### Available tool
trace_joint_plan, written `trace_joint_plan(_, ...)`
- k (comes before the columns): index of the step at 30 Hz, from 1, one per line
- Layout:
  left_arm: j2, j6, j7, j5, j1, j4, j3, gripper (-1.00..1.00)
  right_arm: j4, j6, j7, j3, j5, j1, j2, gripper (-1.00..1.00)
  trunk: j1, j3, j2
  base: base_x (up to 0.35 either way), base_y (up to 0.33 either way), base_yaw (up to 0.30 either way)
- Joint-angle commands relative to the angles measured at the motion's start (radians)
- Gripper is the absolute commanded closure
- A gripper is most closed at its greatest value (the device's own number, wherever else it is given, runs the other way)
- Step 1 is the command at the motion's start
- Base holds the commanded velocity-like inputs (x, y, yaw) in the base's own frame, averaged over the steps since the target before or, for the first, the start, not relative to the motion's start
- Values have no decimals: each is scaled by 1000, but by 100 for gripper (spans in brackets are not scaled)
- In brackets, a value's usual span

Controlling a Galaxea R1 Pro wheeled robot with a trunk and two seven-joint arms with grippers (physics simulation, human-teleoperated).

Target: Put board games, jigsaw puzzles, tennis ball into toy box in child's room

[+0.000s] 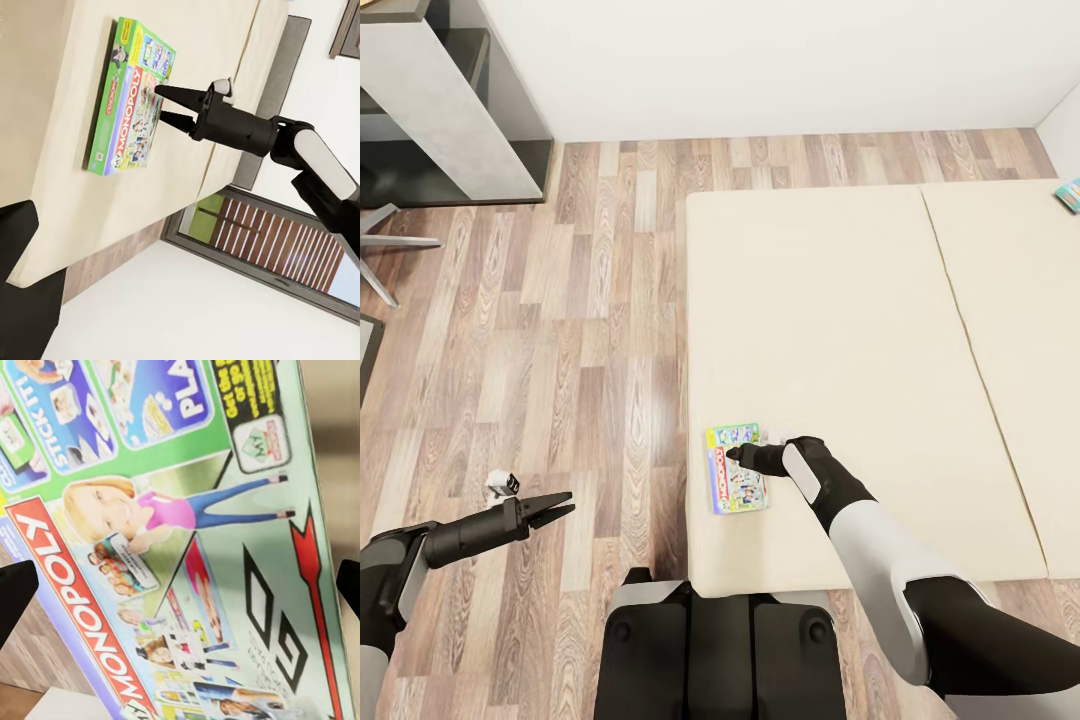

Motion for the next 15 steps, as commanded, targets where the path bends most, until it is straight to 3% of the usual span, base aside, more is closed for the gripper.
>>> trace_joint_plan(1, 0, 11, -4, -1, 0, 0, 0, -100, -1, 4, 3, 0, 4, 0, 0, -100, 1, -1, -1, 0, 0, 0)
trace_joint_plan(15, 0, 11, -4, -1, 0, 0, 0, -100, -1, 4, 3, -2, 3, 0, 0, -100, 1, -1, -1, 0, 0, 0)
